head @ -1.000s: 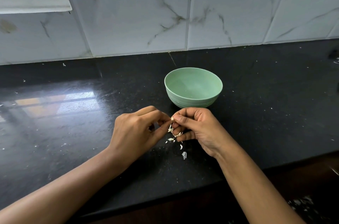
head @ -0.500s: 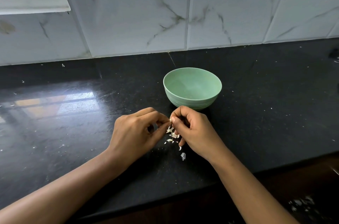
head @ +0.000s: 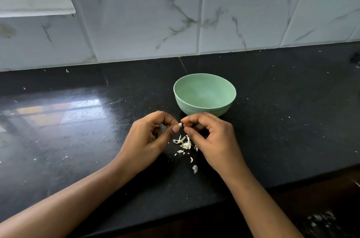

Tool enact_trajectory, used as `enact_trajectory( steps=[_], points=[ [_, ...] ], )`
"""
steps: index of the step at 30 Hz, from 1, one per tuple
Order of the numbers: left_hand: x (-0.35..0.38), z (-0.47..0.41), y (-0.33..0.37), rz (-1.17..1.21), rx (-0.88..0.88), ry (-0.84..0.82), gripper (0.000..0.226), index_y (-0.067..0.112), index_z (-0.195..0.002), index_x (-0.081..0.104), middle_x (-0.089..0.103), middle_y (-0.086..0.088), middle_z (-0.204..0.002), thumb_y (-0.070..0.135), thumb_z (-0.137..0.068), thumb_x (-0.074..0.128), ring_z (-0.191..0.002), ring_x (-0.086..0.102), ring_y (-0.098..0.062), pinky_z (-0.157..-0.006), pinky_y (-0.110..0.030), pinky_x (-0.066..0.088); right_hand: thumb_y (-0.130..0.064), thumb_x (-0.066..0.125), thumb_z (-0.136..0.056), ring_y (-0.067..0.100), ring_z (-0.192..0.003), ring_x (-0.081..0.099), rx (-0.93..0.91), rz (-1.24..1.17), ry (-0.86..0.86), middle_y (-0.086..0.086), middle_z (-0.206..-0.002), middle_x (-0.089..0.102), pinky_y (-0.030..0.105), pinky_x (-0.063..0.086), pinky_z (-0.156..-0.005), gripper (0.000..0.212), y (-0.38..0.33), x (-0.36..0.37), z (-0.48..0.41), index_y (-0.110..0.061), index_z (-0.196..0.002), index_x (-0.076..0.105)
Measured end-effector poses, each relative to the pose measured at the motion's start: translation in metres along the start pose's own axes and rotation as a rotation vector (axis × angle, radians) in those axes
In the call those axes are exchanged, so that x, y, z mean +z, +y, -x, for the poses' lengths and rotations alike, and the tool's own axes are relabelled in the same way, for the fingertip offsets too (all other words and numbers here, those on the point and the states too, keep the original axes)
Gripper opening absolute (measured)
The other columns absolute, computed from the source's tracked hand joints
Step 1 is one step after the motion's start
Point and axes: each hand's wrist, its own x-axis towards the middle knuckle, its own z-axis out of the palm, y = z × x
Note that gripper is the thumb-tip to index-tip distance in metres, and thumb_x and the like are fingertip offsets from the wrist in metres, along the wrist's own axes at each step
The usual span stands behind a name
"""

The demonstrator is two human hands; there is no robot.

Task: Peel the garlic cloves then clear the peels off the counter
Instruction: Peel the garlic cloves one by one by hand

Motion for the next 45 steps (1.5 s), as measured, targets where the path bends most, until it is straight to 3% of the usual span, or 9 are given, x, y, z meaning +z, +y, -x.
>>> enact_trajectory(
  steps=[5, 12, 17, 23, 27, 31, 38, 45],
  points=[
    [-0.002, 0.001, 0.005, 0.07, 0.0, -0.009, 0.007, 0.024, -0.078, 0.061, 0.055, 0.017, -0.054, 0.026, -0.085, 0.062, -0.045, 0.043, -0.004, -0.046, -0.019, 0.034, -0.012, 0.072, -0.083, 0.004, -0.081, 0.066, -0.214, 0.058, 0.084, -0.004, -0.087, 0.071, 0.027, 0.055, -0.07, 0.011, -0.004, 0.002, 0.003, -0.01, -0.094, 0.074],
    [-0.002, 0.002, 0.002, 0.187, -0.048, -0.013, 0.019, 0.025, -0.076, 0.062, 0.046, 0.002, -0.047, 0.044, -0.079, 0.061, -0.042, 0.038, -0.017, -0.042, -0.032, 0.029, -0.015, 0.073, -0.083, 0.005, -0.077, 0.066, -0.28, 0.144, 0.137, -0.005, -0.083, 0.07, 0.03, 0.054, -0.063, 0.007, -0.008, 0.002, 0.004, -0.011, -0.088, 0.074],
    [-0.003, 0.001, 0.001, 0.251, -0.076, -0.017, 0.021, 0.022, -0.075, 0.062, 0.041, -0.015, -0.044, 0.044, -0.077, 0.063, -0.039, 0.037, -0.018, -0.041, -0.027, 0.029, -0.014, 0.073, -0.084, 0.009, -0.075, 0.066, -0.363, 0.268, 0.169, -0.003, -0.083, 0.069, 0.03, 0.054, -0.062, 0.003, -0.011, 0.002, 0.007, -0.011, -0.084, 0.073],
    [-0.004, -0.001, 0.002, 0.337, -0.107, -0.01, 0.019, 0.021, -0.071, 0.064, 0.045, -0.001, -0.043, 0.04, -0.074, 0.067, -0.035, 0.042, -0.013, -0.039, -0.018, 0.033, -0.013, 0.07, -0.086, 0.013, -0.073, 0.061, -0.446, 0.479, 0.208, -0.003, -0.081, 0.066, 0.027, 0.051, -0.062, 0.005, -0.014, 0.004, 0.007, -0.012, -0.081, 0.069],
    [-0.005, -0.001, 0.005, 0.358, -0.114, 0.013, 0.013, 0.015, -0.069, 0.064, 0.049, -0.001, -0.042, 0.023, -0.078, 0.069, -0.034, 0.045, -0.013, -0.039, -0.017, 0.034, -0.013, 0.064, -0.09, 0.014, -0.071, 0.057, -0.45, 0.586, 0.211, -0.001, -0.082, 0.064, 0.027, 0.049, -0.058, 0.006, -0.017, 0.008, 0.008, -0.012, -0.084, 0.065],
    [-0.005, 0.0, 0.007, 0.365, -0.113, 0.026, 0.011, 0.014, -0.07, 0.065, 0.052, -0.006, -0.042, 0.021, -0.077, 0.069, -0.033, 0.046, -0.013, -0.039, -0.017, 0.035, -0.015, 0.06, -0.092, 0.014, -0.071, 0.056, -0.432, 0.616, 0.211, -0.001, -0.082, 0.062, 0.026, 0.049, -0.056, 0.009, -0.018, 0.009, 0.01, -0.012, -0.085, 0.064],
    [-0.005, 0.002, 0.005, 0.3, -0.061, 0.04, 0.018, 0.019, -0.072, 0.067, 0.061, -0.007, -0.054, 0.037, -0.073, 0.072, -0.039, 0.053, -0.015, -0.042, -0.023, 0.039, -0.016, 0.058, -0.091, 0.013, -0.074, 0.056, -0.389, 0.528, 0.161, -0.001, -0.083, 0.06, 0.024, 0.048, -0.06, 0.008, -0.017, 0.01, 0.008, -0.011, -0.085, 0.062],
    [-0.004, 0.002, 0.007, 0.304, -0.087, 0.028, 0.018, 0.019, -0.072, 0.067, 0.055, -0.004, -0.043, 0.037, -0.073, 0.072, -0.036, 0.05, -0.013, -0.041, -0.018, 0.037, -0.019, 0.054, -0.089, 0.012, -0.077, 0.054, -0.37, 0.451, 0.046, -0.003, -0.085, 0.058, 0.025, 0.046, -0.063, 0.008, -0.013, 0.004, 0.005, -0.013, -0.088, 0.059]
  ],
)
